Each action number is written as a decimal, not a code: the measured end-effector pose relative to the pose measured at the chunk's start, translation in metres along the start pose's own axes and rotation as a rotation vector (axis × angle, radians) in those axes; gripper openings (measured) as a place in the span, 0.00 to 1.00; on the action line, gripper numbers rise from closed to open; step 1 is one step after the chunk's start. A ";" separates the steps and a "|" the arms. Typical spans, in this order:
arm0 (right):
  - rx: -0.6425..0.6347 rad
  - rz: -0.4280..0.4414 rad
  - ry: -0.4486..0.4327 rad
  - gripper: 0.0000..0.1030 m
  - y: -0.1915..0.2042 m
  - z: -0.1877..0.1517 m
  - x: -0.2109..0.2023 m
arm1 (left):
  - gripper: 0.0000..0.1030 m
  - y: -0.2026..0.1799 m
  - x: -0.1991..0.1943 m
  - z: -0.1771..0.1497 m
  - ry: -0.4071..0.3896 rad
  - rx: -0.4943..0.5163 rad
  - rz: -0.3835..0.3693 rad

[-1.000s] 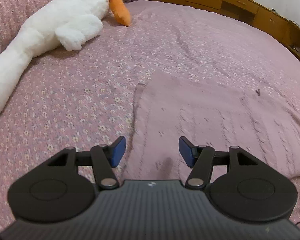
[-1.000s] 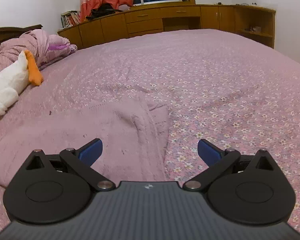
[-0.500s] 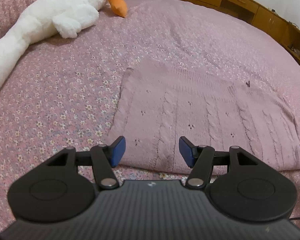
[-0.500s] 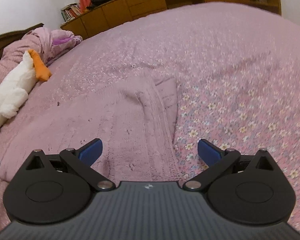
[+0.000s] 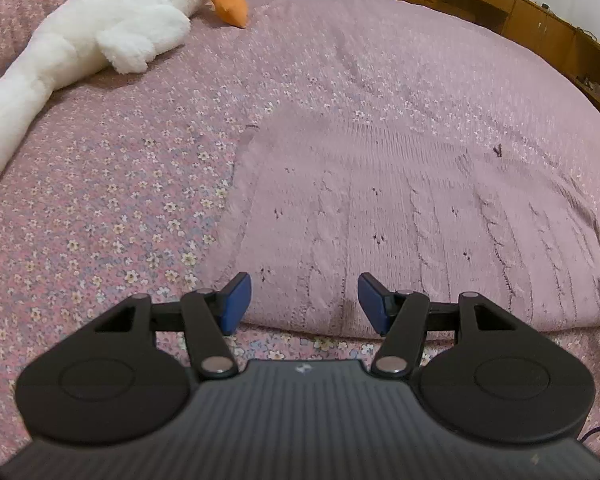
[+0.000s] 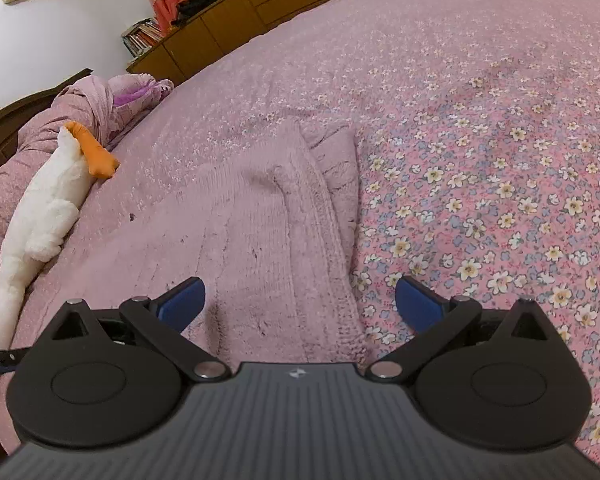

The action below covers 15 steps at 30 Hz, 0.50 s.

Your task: Fold small clothes

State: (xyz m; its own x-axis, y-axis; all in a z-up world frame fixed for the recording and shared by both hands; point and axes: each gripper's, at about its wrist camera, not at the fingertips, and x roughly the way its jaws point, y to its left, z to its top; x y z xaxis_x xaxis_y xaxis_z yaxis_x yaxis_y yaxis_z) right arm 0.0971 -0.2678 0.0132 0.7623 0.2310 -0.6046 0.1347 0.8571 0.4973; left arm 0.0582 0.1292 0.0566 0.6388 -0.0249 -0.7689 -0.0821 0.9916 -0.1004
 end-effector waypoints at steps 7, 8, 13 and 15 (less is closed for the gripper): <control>0.174 0.216 0.012 1.00 -0.017 0.002 0.009 | 0.59 0.000 0.002 -0.001 0.012 0.001 0.006; 0.159 0.218 0.006 1.00 -0.015 0.001 0.010 | 0.59 -0.001 0.002 -0.001 0.014 0.001 0.007; 0.126 0.211 -0.016 0.92 -0.010 -0.001 0.015 | 0.59 -0.002 0.004 0.000 0.023 0.010 0.009; 0.138 0.196 -0.020 0.79 -0.011 -0.001 0.017 | 0.59 -0.002 0.005 0.000 0.026 0.007 0.009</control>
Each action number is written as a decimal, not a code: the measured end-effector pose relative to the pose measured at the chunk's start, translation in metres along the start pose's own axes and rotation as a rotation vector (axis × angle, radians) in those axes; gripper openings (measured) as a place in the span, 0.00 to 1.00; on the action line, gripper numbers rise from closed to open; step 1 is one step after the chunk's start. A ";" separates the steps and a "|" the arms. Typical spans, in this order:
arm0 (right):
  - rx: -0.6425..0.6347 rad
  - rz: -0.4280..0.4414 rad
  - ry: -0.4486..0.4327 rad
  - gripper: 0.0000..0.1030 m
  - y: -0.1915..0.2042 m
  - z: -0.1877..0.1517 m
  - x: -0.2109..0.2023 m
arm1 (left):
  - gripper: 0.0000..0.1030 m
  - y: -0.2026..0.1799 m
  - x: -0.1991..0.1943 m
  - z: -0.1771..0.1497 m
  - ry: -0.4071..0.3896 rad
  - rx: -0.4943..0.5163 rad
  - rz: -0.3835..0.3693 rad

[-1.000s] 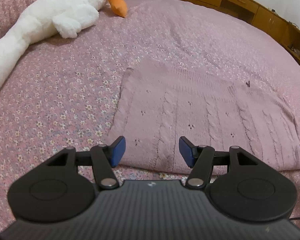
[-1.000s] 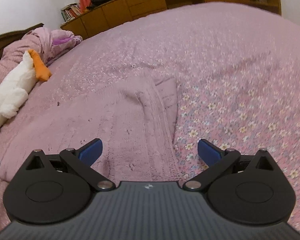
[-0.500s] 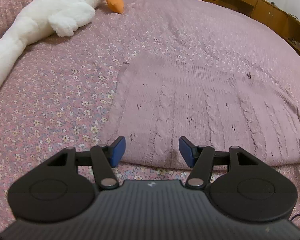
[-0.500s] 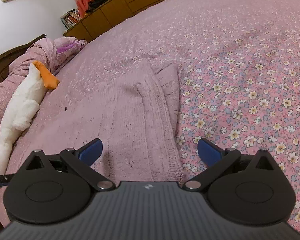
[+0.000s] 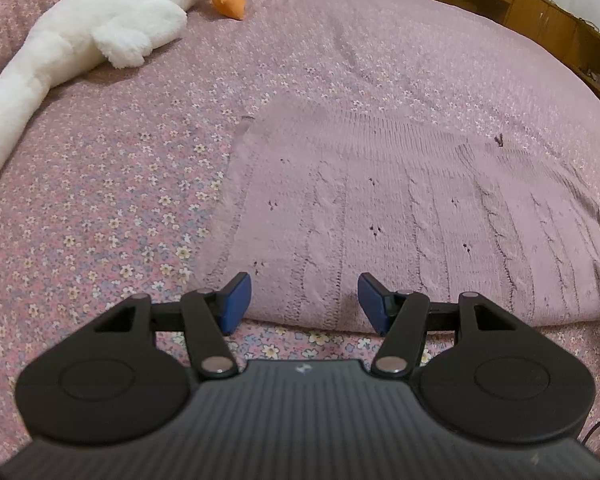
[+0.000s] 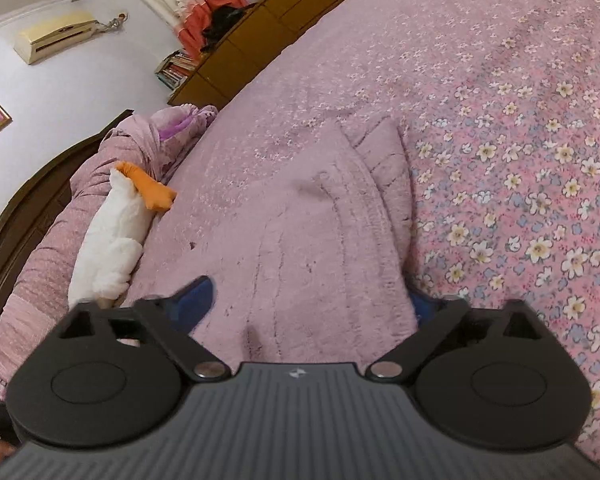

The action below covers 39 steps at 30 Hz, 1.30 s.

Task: Fold small clothes
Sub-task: 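Grasp the cardigan's folded end with the right gripper and lift it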

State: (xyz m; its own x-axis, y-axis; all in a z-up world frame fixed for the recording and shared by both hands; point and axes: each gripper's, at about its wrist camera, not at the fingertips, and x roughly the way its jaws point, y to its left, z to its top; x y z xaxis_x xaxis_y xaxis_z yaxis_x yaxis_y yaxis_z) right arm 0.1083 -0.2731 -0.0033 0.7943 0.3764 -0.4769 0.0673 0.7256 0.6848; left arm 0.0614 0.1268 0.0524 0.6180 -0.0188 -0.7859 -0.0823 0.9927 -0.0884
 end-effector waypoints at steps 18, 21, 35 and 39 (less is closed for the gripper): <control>0.010 0.073 0.006 0.64 -0.022 -0.003 0.008 | 0.59 -0.001 0.003 -0.006 0.007 0.020 0.016; -0.039 0.067 -0.002 0.68 -0.015 -0.007 0.009 | 0.59 -0.002 0.003 -0.007 0.015 0.019 0.016; 0.105 0.072 -0.074 0.31 -0.012 0.001 -0.005 | 0.59 0.014 -0.012 -0.004 -0.003 -0.014 0.018; 0.096 0.101 -0.095 0.30 0.007 0.008 -0.010 | 0.59 0.024 -0.017 -0.001 -0.016 -0.031 0.021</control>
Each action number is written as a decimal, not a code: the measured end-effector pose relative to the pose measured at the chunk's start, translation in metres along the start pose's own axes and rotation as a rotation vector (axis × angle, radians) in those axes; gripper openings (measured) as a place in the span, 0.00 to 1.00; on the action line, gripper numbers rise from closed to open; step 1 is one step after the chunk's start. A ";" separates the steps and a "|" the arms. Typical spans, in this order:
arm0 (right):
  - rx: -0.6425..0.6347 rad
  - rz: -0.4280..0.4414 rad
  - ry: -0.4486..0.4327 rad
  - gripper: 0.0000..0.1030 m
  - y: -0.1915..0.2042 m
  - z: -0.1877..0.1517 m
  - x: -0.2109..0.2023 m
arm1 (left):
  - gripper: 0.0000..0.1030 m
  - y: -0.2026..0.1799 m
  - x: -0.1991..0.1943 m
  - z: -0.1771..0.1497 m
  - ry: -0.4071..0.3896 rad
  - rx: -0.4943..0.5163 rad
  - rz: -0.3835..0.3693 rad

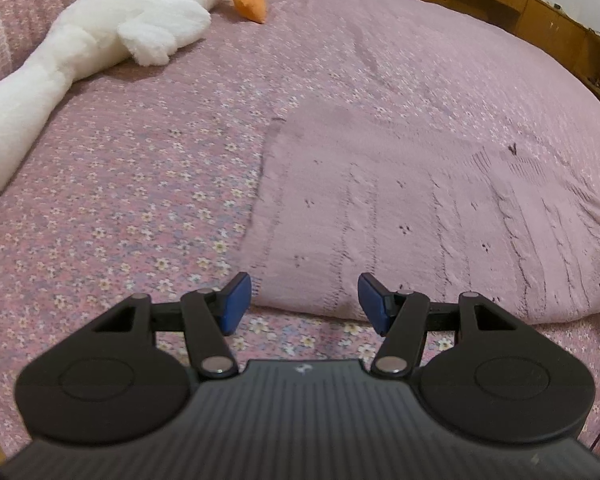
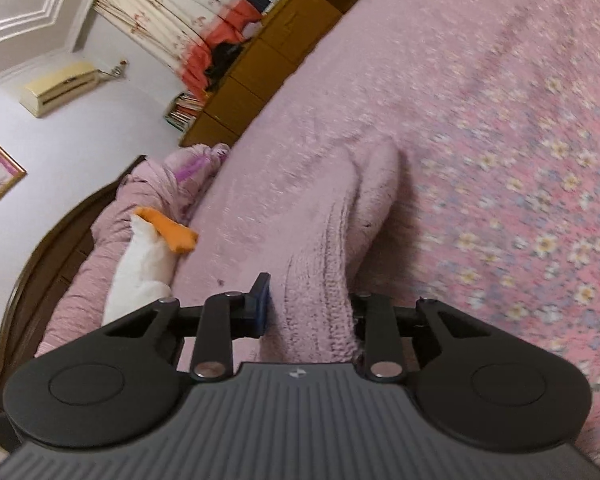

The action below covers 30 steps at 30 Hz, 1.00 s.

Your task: Fold small clothes

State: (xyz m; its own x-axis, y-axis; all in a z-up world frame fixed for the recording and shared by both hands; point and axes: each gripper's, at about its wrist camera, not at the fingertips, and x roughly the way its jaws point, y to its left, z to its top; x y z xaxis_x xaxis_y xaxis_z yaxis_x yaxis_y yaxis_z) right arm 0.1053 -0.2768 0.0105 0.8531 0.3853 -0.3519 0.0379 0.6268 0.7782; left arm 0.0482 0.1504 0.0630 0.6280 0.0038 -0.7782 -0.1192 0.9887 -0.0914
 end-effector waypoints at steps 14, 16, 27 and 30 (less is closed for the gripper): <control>-0.146 0.087 -0.016 0.26 0.081 -0.002 0.001 | 0.59 0.028 -0.013 0.012 -0.047 -0.010 0.015; -0.180 0.101 -0.012 0.25 0.096 -0.004 0.004 | 0.59 0.033 -0.016 0.014 -0.058 -0.015 0.017; -0.358 0.199 0.069 0.22 0.199 -0.033 0.041 | 0.59 0.061 -0.027 0.019 -0.091 -0.060 0.020; -0.387 0.231 0.108 0.22 0.224 -0.049 0.057 | 0.59 0.069 -0.028 0.020 -0.093 -0.076 0.018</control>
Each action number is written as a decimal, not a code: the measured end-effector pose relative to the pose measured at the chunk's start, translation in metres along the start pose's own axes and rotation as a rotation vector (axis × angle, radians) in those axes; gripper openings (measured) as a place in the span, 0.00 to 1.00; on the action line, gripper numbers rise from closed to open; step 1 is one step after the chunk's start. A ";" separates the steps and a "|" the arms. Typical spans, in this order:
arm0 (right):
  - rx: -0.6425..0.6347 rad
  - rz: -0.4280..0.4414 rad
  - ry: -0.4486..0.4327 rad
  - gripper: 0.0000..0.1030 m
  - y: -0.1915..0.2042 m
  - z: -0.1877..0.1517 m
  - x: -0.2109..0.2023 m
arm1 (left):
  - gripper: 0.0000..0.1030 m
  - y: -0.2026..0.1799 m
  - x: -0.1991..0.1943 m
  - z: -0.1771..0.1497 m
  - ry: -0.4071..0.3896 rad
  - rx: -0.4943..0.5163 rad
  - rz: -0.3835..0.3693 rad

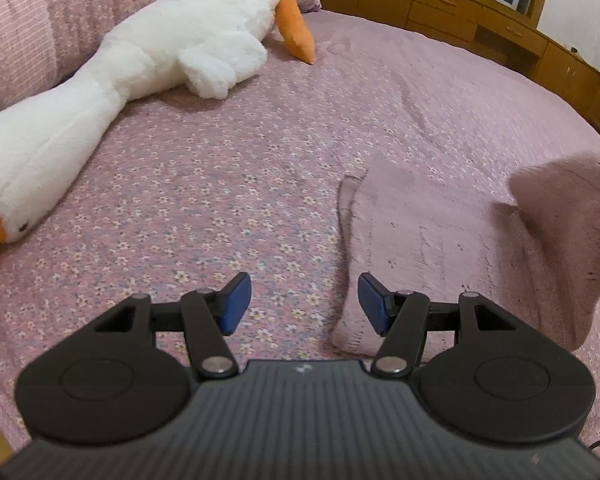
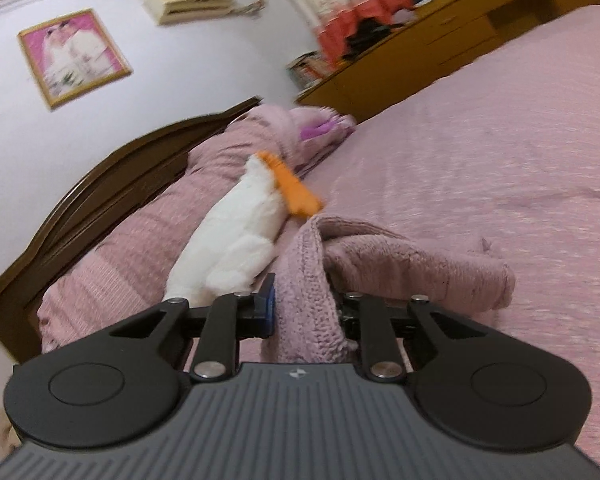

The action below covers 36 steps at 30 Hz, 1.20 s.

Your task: Fold small clothes

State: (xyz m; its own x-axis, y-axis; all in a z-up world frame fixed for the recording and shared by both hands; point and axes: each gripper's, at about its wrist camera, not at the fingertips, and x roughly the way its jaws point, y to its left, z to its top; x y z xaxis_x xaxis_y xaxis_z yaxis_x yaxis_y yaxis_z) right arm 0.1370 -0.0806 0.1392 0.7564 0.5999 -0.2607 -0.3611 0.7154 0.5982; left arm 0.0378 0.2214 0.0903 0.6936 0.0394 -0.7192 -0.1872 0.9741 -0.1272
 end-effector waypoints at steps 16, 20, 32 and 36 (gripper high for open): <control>-0.136 -0.026 0.331 0.52 0.054 -0.093 0.133 | 0.59 0.030 0.000 0.002 -0.009 -0.041 0.009; -0.133 0.026 0.312 0.68 0.065 -0.098 0.119 | 0.59 0.030 0.001 0.003 -0.014 -0.052 -0.015; -0.121 -0.073 0.127 0.84 0.050 -0.084 0.015 | 0.59 0.003 0.010 0.011 -0.033 -0.049 -0.143; -0.067 -0.176 0.075 0.90 0.028 -0.083 -0.013 | 0.59 -0.010 0.018 0.016 -0.034 -0.047 -0.197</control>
State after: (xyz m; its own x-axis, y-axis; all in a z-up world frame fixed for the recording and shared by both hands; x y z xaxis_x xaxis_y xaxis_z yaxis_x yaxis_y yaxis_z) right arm 0.0714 -0.0387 0.0959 0.7691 0.4871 -0.4138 -0.2649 0.8321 0.4872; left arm 0.0629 0.2156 0.0894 0.7430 -0.1429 -0.6538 -0.0768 0.9523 -0.2954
